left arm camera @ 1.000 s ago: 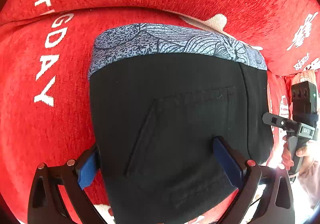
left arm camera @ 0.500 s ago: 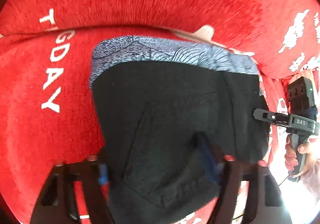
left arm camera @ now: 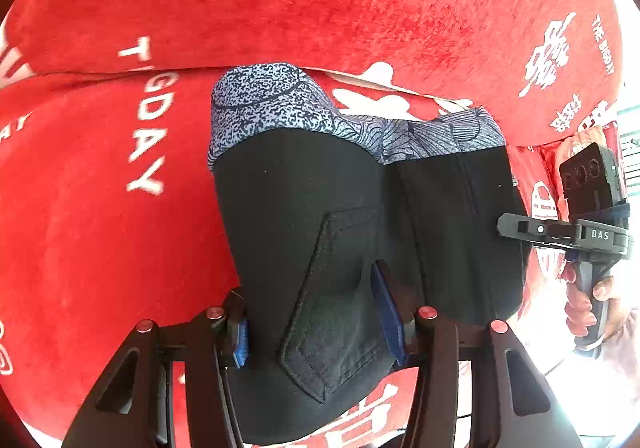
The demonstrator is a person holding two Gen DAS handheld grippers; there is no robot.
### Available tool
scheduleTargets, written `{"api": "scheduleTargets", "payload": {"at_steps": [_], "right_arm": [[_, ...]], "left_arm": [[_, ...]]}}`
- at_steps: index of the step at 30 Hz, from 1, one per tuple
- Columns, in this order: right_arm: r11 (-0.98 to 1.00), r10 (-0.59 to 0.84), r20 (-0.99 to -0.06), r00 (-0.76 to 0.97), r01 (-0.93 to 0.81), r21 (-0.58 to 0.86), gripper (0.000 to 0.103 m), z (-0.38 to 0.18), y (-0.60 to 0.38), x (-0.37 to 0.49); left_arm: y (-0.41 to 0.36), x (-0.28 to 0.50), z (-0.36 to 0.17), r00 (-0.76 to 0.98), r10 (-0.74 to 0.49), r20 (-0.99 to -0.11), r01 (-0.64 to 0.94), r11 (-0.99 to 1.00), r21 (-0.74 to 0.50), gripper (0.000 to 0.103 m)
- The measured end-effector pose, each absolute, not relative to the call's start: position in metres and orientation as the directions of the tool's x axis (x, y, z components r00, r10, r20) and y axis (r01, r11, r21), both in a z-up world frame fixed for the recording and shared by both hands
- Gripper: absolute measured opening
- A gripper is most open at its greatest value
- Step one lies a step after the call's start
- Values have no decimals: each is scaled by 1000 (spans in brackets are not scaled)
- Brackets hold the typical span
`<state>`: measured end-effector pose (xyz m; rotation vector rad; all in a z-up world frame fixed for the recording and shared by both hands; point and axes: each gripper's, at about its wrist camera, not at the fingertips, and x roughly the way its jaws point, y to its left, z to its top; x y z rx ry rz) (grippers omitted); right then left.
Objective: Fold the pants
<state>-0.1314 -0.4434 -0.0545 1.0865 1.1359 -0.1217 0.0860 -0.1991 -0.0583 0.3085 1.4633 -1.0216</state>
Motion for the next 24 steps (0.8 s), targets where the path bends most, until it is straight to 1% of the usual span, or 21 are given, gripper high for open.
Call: {"api": "scheduleTargets", "payload": {"at_steps": [3,6,8,9,10,11,13,15,17,18,20,22,24], "right_arm": [[516,445,-763,469,562,647,39,-56,-420,-126],[538,467,-769,435,551,638,39,-68,-389,-115],[568,455,-798,396,561,602,39,-80,-377,-111],[606,414,-838,355,580,545,41,-89,-369,-106],[630,371,-873,318,604,488,47,-94,-368,-106],[635,347,-892,289,627,451,57,-99,-368,-107],[615,320,-911,260,675,409,63,-103,-373,-113],[612,290,-923,252,693,381,63,-95,-375,-119],[630,224,-944,244,702,331,63,-81,-376,-123],[632,204,-943,263,700,332,61,-71,-376,-124],[635,197,-926,322,677,371,41,-54,-376,-118],[666,187,-923,335,648,370,39,-45,-375,-109],[686,184,-930,318,636,353,39,-49,-373,-90]], "left_arm": [[-180,85,-55,-182,-362,-914,722,582,-374,52],[-148,86,-59,-141,-324,-935,729,605,-320,52],[-134,88,-68,-99,-288,-953,728,632,-266,52],[-128,89,-74,-76,-266,-961,723,649,-237,53],[-119,93,-84,-62,-258,-964,704,674,-225,63],[-112,98,-90,-45,-258,-965,681,699,-218,69],[-105,104,-92,-38,-257,-966,658,721,-218,69],[-101,108,-83,-18,-263,-965,646,733,-212,69],[-99,114,-75,18,-262,-965,648,738,-188,69],[-99,116,-69,31,-264,-964,644,743,-183,69],[-98,127,-61,61,-264,-963,632,757,-167,69],[-100,135,-58,92,-250,-964,634,761,-137,69],[-111,141,-64,105,-226,-968,631,768,-111,69]]}}
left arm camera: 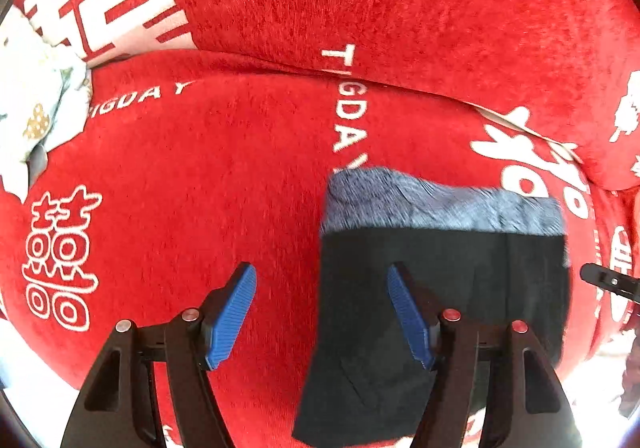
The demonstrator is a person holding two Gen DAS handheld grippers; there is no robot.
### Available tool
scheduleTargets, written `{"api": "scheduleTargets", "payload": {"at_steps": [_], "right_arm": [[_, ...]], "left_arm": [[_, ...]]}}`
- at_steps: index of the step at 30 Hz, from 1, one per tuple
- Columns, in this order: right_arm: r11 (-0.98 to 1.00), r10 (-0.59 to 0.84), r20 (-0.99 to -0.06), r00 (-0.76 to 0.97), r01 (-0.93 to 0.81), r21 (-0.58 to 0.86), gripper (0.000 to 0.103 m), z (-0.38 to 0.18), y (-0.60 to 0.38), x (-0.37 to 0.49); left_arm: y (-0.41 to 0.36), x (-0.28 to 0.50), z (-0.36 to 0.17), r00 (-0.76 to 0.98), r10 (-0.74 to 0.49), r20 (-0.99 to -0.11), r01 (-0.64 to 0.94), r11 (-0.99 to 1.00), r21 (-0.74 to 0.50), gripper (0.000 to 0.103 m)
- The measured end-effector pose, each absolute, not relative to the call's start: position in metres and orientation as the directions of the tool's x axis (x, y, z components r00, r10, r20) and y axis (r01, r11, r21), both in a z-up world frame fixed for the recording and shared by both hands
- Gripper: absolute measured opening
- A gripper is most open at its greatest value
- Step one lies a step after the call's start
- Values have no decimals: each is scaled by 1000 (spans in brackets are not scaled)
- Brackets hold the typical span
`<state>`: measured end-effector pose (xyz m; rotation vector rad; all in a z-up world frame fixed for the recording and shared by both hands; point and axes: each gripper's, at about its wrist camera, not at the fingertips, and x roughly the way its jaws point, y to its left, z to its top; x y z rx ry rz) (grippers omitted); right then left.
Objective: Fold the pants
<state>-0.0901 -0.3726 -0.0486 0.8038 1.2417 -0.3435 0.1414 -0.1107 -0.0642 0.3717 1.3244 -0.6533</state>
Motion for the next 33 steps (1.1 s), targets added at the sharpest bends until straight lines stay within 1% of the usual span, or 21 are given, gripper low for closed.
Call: {"api": "scheduleTargets", "payload": {"at_steps": [2,4,5,6,8,9,11,13,16,18,19,21,22,23,28,33], "right_arm": [[694,180,-940,291,640,331,39,-61,-375,-73],[678,208,-938,278,650,343,39,-78,-377,-62],[679,205,-941,268,654,334,27,-81,-377,-59],[701,178,-951,252,646,302,18,-80,-376,-57],[731,152,-960,234,627,269,11,-77,-372,-58],[748,133,-967,218,618,242,10,-78,-370,-57],[767,112,-980,164,613,190,9,-89,-371,-59],[757,112,-980,167,625,193,9,-90,-375,-57],[774,65,-987,148,616,143,9,-80,-374,-53],[763,95,-982,162,622,176,11,-74,-373,-56],[747,133,-976,173,630,213,14,-71,-372,-61],[718,182,-964,192,644,264,32,-64,-365,-75],[702,206,-957,205,650,291,46,-60,-359,-85],[689,233,-948,216,651,318,50,-57,-351,-95],[641,294,-933,209,681,354,50,-62,-317,-129],[550,297,-922,249,745,378,50,-75,-312,-149]], "left_arm": [[-119,143,-76,101,-212,-972,629,771,-102,69],[-125,142,-82,106,-198,-974,630,771,-88,69],[-126,141,-83,109,-195,-975,633,769,-83,69],[-125,140,-82,115,-186,-976,636,769,-72,69],[-125,139,-80,119,-182,-976,645,762,-64,71],[-125,137,-81,117,-183,-976,648,758,-65,71],[-128,135,-87,119,-164,-979,650,758,-48,80],[-130,134,-88,130,-152,-980,647,761,-33,81],[-131,134,-89,130,-143,-981,644,764,-26,81],[-129,133,-90,133,-140,-981,647,763,-21,81],[-129,133,-90,131,-141,-981,647,762,-23,81],[-128,134,-91,125,-142,-982,643,765,-29,81],[-128,133,-91,125,-141,-982,642,766,-29,81],[-128,133,-91,125,-140,-982,642,766,-27,81],[-130,133,-90,133,-135,-982,649,761,-17,81],[-124,132,-83,131,-144,-981,634,772,-29,81]]}}
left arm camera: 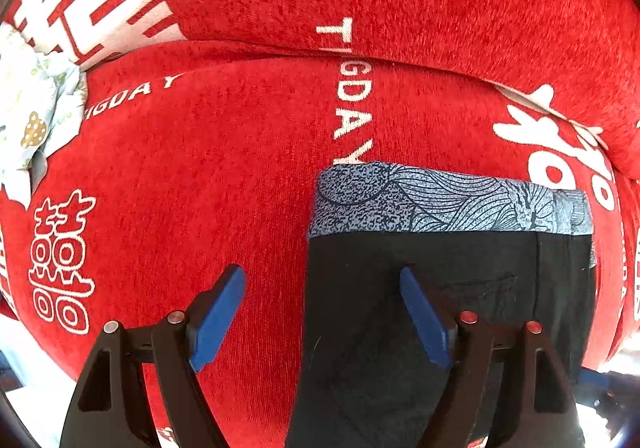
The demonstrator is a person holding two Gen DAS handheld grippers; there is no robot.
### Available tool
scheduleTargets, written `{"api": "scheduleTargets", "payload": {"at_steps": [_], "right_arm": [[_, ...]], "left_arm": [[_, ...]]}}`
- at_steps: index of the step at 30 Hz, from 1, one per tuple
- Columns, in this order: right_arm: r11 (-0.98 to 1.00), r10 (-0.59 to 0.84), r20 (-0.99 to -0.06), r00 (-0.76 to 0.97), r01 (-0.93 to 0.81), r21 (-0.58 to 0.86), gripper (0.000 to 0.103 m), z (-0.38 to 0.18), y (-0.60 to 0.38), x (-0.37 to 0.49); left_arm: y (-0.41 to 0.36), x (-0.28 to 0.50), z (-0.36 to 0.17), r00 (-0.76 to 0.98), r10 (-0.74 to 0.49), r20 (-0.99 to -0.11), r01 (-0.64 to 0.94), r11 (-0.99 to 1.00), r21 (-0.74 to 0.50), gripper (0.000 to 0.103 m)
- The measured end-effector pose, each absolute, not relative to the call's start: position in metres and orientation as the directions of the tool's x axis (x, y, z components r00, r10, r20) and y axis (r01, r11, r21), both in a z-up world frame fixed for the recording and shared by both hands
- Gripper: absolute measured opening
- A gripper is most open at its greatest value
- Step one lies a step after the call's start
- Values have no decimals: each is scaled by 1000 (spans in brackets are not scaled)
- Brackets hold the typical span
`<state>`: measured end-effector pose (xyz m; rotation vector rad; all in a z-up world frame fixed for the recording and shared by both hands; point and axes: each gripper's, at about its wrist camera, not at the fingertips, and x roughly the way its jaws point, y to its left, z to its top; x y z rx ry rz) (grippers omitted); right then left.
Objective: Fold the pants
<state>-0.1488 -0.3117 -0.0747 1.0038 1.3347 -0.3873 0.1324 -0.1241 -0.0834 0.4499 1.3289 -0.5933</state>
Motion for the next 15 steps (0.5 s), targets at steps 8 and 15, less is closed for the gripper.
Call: {"api": "scheduleTargets", "payload": {"at_steps": [8,15], "right_arm": [[646,216,-966,144,721,252,14,-77,-311,-146],[770,115,-993,36,628,112,4,-87,-297,-125]], "left_arm": [[-95,92,-74,116,-121,-986,694,720,-7,81],[-99,62,-94,161,-57,-985,743,664,83,88]]}}
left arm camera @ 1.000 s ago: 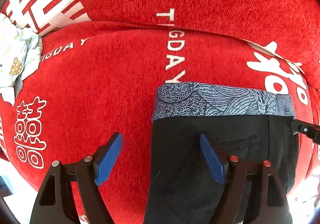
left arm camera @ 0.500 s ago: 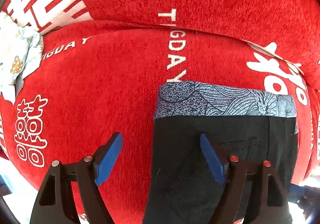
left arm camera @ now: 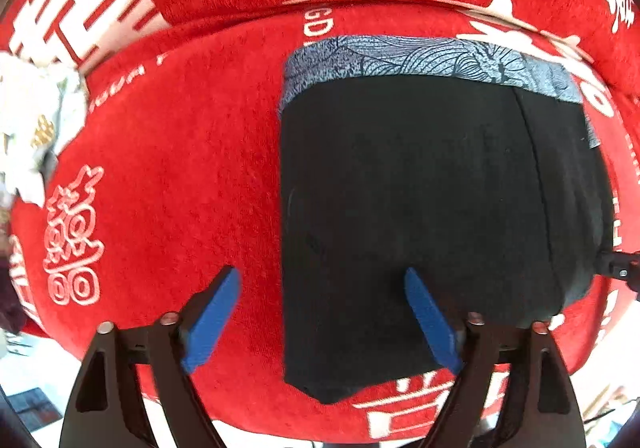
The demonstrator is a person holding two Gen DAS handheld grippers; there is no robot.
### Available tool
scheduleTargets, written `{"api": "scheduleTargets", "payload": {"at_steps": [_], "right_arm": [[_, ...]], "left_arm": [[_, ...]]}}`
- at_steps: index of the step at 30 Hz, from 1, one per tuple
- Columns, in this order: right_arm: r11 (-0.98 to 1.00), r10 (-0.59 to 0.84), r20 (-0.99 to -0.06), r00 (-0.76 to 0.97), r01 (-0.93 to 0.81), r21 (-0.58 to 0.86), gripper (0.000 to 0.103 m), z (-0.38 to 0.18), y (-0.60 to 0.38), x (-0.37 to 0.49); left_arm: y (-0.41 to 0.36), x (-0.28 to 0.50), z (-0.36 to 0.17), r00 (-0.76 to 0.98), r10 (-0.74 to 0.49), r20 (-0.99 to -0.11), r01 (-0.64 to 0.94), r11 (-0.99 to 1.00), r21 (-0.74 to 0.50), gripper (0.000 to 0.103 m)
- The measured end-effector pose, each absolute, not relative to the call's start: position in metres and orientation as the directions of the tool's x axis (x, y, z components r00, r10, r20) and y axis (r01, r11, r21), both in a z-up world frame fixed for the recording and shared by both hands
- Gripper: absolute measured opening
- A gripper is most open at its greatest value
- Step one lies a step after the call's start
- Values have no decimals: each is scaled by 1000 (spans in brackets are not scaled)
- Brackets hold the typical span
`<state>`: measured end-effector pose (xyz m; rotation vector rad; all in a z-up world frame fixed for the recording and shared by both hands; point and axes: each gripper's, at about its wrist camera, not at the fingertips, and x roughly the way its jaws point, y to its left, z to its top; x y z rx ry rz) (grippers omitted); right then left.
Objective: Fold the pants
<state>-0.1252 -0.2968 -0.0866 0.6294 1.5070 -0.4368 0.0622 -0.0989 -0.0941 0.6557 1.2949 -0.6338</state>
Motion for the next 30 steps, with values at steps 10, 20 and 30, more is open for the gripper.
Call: {"api": "scheduleTargets", "payload": {"at_steps": [10,20,30], "right_arm": [[665,102,-994,37,741,96,9,-64,-307,-152],[681,92,-994,61,724,108,41,-52,-284,-137],[700,111,-993,40,706,107,56,-55,-269,-122]], "left_arm": [[-94,68,-84,116,-28,-993,741,669,67,88],[-92,46,-68,78,-40,-996,777,629,35,88],[-88,44,-55,85,-55,-995,770,638,30,103]]}}
